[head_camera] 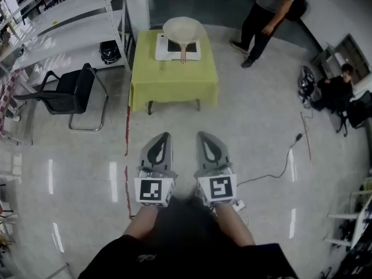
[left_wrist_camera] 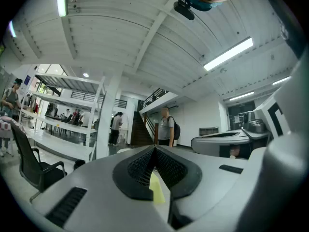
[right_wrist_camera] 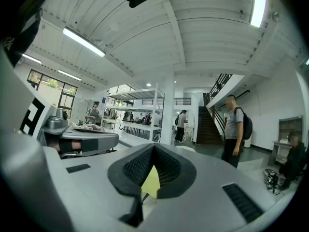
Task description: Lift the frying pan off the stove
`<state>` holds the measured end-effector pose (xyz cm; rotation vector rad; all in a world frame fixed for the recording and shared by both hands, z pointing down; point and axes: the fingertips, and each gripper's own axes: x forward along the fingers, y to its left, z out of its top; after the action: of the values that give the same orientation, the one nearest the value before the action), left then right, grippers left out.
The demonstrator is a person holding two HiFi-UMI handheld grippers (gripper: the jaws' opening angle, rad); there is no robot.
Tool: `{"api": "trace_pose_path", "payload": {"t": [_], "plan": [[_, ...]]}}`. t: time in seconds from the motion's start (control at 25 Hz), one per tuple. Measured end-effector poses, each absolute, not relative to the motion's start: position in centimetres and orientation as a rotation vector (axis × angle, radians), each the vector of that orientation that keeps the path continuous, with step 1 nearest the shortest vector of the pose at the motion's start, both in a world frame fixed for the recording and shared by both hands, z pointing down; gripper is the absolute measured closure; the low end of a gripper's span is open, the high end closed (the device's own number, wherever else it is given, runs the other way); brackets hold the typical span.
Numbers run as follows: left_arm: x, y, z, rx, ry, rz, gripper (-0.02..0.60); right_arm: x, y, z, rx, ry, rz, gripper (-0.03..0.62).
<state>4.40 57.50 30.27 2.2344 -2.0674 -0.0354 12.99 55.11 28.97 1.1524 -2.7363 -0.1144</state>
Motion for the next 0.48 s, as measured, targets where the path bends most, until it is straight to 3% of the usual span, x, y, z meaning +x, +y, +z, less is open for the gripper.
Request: {"api": "trace_pose_path", "payload": {"t": [0.48], "plan": [[-0.7, 57.4, 32.1, 2.282, -2.010, -0.035, 0.538, 7.2, 55.5, 30.2, 1.178, -2.744, -0.123, 0.580]]}}
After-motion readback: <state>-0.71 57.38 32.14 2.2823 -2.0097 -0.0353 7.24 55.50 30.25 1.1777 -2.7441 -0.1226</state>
